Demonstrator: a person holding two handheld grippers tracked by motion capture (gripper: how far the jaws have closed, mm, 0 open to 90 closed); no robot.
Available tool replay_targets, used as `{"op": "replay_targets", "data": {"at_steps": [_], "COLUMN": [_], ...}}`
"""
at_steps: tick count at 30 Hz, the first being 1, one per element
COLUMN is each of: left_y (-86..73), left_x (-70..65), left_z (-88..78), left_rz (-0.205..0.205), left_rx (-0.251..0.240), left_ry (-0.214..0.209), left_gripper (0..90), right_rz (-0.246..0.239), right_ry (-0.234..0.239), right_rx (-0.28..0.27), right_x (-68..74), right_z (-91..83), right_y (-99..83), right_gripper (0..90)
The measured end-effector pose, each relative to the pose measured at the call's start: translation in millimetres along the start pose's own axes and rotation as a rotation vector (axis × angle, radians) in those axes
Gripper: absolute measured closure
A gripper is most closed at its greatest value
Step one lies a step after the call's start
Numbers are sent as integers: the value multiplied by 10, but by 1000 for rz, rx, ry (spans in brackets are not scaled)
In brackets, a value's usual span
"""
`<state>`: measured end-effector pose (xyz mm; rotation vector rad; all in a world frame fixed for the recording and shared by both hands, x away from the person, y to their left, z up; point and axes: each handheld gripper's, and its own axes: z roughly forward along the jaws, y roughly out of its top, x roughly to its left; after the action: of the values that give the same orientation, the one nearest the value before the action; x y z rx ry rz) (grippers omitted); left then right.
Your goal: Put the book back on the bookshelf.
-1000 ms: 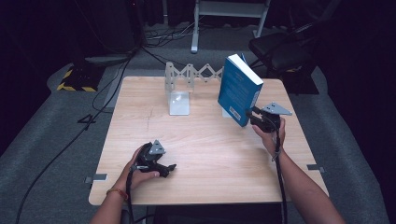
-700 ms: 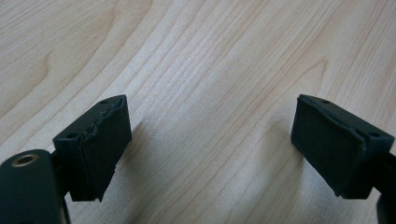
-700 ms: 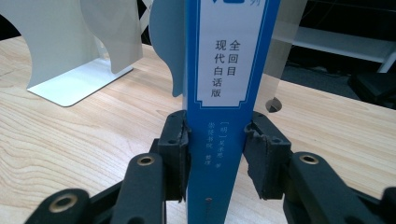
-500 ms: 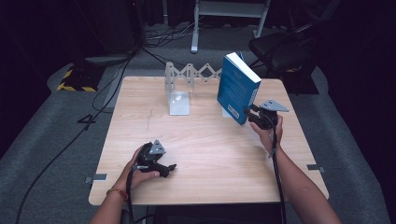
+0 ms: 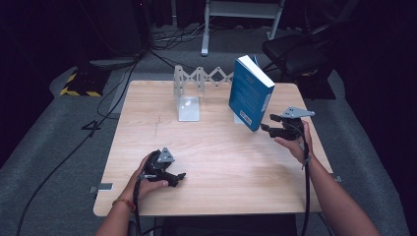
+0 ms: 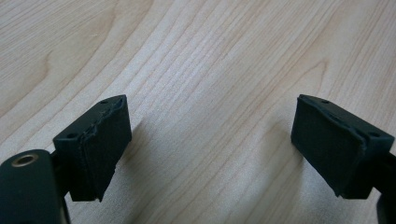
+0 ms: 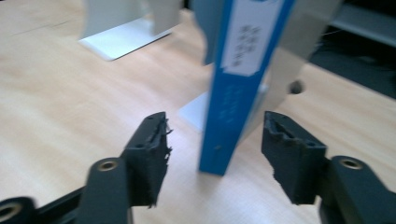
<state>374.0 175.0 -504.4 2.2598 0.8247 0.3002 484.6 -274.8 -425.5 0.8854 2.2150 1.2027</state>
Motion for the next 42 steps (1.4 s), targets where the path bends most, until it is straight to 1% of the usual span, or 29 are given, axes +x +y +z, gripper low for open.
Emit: {"op": "replay_targets", "data": {"at_steps": [2, 3, 4, 5, 6, 8, 9, 12, 16, 18, 20, 22, 24, 25, 26, 27, 30, 34, 35, 36, 37, 39, 42], "left_y": [0, 0, 0, 0, 0, 0, 0, 0, 0, 1, 1, 1, 0, 0, 0, 0, 0, 1, 1, 1, 1, 1, 1], "left_x": [0, 0, -1, -1, -1, -1, -1, -2, -2, -1, -1, -1, -2, -2, -2, -2, -2, -1, -1, -1, -1, -1, -2], "left_z": [0, 0, 1, 1, 0, 0, 1, 0, 0, 1, 1, 1, 0, 0, 0, 0, 0, 0, 1, 1, 1, 1, 1], "left_rz": [0, 0, -1, -1, -1, -1, -1, -1, -1, -1, -1, -1, -1, -1, 0, -1, -1, 0, -1, -1, -1, -1, -1], "left_rx": [0, 0, 0, 0, 0, 0, 0, 0, 0, 0, 0, 0, 0, 0, 0, 0, 0, 0, 0, 0, 0, 0, 0], "left_ry": [0, 0, 1, 1, 1, 1, 1, 2, 1, 1, 1, 1, 2, 2, 2, 2, 2, 1, 1, 1, 1, 1, 1], "left_gripper": [127, 127, 127, 127, 127, 126, 127, 127, 127, 127, 127, 127, 127, 127, 127, 127, 127, 127, 127, 127, 126, 127, 127], "right_rz": [-26, -31, -40, -58, -58, -83, -96, -109, -141, -146, -149, -158, -152, -152, -159, -163, -165, -159, -151, -141, -119, -85, -1], "right_ry": [6, 7, -4, -16, -16, 4, 3, 32, 35, 29, 29, 18, 16, 16, 10, -1, -11, -21, -26, -22, -17, -30, -18], "right_rx": [24, 35, 48, 63, 63, 94, 103, 119, 157, 161, 170, 181, 180, 180, 182, 198, 219, 243, 247, 243, 250, 256, 234], "right_x": [14, 26, 35, 52, 52, 79, 87, 107, 141, 147, 149, 144, 141, 141, 138, 137, 127, 95, 81, 61, 38, 6, -67], "right_z": [-56, -83, -101, -131, -131, -193, -212, -296, -387, -423, -464, -508, -564, -564, -581, -613, -693, -782, -803, -825, -856, -897, -969], "right_y": [-2, -2, -2, -7, -7, -25, -32, -75, -149, -190, -243, -301, -372, -372, -403, -470, -649, -853, -911, -970, -1044, -1165, -1352], "right_gripper": [372, 328, 319, 320, 320, 302, 300, 295, 285, 286, 286, 286, 286, 286, 287, 288, 289, 286, 285, 285, 283, 273, 269]}}
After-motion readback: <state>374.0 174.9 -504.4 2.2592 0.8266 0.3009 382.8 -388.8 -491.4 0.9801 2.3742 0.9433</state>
